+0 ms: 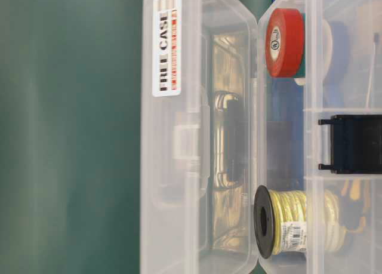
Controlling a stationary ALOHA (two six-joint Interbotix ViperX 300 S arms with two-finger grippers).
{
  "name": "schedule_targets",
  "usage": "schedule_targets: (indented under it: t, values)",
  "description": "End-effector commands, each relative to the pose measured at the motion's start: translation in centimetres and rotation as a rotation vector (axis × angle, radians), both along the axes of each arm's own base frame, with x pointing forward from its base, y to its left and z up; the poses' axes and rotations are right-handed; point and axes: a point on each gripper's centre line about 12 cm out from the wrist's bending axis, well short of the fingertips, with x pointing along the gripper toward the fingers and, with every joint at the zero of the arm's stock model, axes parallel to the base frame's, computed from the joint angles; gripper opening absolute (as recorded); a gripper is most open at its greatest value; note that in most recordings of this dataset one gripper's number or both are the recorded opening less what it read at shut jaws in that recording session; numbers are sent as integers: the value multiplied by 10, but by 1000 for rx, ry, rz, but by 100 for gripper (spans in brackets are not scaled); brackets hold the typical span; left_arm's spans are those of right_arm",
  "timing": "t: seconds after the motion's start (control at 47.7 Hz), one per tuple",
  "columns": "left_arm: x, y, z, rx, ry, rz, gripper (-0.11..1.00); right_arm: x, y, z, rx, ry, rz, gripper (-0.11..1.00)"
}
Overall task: Open the tool box with both arms.
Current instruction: 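Grip the lid edges with both grippers and lift the lid upward and back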
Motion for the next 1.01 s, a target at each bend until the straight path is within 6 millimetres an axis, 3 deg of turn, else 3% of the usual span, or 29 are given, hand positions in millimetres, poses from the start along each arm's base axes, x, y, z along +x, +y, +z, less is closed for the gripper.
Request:
schedule_targets:
  t: [0.0, 0.314, 0.754, 0.985]
  values:
    - [10, 7, 25, 38, -92, 11, 84, 8, -4, 24, -24, -80, -7, 85]
    - [7, 20, 30, 60, -128, 63, 84, 5, -14, 25, -26, -84, -46, 85]
    - [16, 64, 24, 53, -94, 188, 84, 7, -42, 22, -31, -84, -139, 85]
    - [21, 85, 24, 45, -79, 236, 84, 6, -69, 14, -23, -43, -217, 85]
